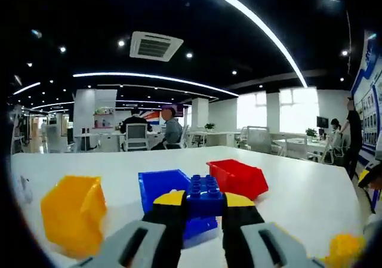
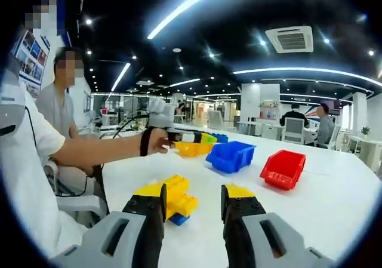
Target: Take apart the toy blocks one by one and place each separated block into its matching bin, sorting the blocks by their type until all the connected pieces are disassembled and separated into the correct bins
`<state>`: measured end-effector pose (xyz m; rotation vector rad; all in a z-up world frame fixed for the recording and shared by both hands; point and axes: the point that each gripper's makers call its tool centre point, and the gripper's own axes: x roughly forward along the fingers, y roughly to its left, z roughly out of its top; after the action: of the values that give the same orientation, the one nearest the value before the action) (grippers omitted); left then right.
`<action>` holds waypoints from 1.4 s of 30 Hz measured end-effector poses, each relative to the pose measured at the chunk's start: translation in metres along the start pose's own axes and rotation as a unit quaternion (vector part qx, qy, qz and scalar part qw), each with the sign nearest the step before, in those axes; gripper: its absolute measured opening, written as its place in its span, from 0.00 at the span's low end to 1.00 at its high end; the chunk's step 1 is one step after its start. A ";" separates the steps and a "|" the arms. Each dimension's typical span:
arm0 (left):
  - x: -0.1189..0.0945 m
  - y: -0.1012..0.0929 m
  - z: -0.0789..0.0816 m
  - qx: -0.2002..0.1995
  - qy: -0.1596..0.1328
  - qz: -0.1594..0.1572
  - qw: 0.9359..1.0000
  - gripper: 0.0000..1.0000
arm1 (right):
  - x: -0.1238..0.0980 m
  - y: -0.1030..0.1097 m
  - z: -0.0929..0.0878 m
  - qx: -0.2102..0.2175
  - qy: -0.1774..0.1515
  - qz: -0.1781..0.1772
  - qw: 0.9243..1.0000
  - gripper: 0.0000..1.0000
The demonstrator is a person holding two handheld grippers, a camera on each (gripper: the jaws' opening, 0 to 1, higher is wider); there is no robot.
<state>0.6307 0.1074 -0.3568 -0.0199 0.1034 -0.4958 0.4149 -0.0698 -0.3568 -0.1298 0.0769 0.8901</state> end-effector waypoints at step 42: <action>-0.017 -0.002 0.029 -0.026 -0.036 -0.030 0.999 0.58 | -0.003 -0.008 -0.010 0.002 0.008 -0.011 1.000 0.36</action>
<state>0.6180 0.1129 -0.3265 -0.0911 0.0448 -0.5523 0.4188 -0.0789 -0.3660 -0.1340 0.0914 0.8680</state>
